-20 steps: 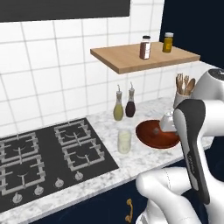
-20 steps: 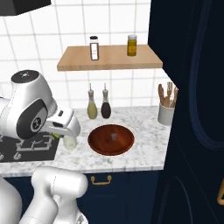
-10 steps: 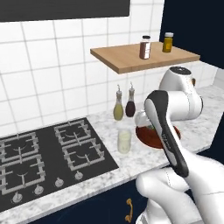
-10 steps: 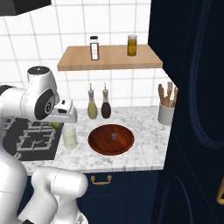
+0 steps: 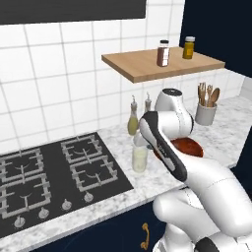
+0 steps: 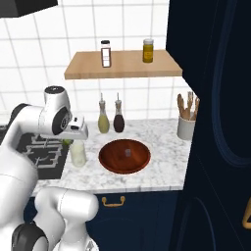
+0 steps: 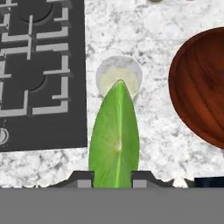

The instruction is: Grab a lemon wedge from the fridge and one ice cube from the ice bowl, and put them in the glass of lemonade.

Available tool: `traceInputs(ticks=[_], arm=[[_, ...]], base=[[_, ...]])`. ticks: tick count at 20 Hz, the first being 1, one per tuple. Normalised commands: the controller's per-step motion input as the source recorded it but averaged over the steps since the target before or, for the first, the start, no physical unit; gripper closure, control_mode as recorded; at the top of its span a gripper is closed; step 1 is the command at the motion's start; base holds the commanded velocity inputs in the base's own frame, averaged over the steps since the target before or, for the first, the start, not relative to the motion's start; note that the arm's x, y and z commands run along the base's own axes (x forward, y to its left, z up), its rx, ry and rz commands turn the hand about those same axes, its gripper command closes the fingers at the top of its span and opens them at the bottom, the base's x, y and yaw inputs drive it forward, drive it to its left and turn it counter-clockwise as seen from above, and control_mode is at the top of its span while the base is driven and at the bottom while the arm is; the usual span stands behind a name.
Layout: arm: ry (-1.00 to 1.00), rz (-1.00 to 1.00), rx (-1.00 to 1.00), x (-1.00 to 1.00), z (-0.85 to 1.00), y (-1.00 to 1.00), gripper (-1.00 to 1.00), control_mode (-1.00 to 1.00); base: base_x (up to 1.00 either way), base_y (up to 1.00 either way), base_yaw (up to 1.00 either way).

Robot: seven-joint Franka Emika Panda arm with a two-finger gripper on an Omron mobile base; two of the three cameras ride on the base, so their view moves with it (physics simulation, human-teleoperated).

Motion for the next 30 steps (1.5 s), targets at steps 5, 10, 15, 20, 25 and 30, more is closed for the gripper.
traceInputs(ticks=[5, 10, 15, 20, 25, 30], arm=[[0.20, 0.00, 0.00, 0.27, -0.33, 0.00, 1.00, -1.00], [-0.11, 0.00, 0.00, 0.00, 0.00, 0.00, 1.00, -1.00], [-0.04, -0.01, -0.01, 0.49, 0.00, 0.11, 1.00, -1.00], [0.00, 0.00, -0.02, 0.36, -0.06, 0.00, 1.00, -1.00], [0.00, 0.00, -0.01, 0.20, -0.04, 0.00, 1.00, -1.00], [0.00, 0.00, 0.00, 0.15, 0.00, 0.00, 1.00, -1.00]], base=[[0.00, 0.00, 0.00], [0.00, 0.00, 0.00], [0.00, 0.00, 0.00], [0.00, 0.00, 0.00], [0.00, 0.00, 0.00], [0.00, 0.00, 0.00]])
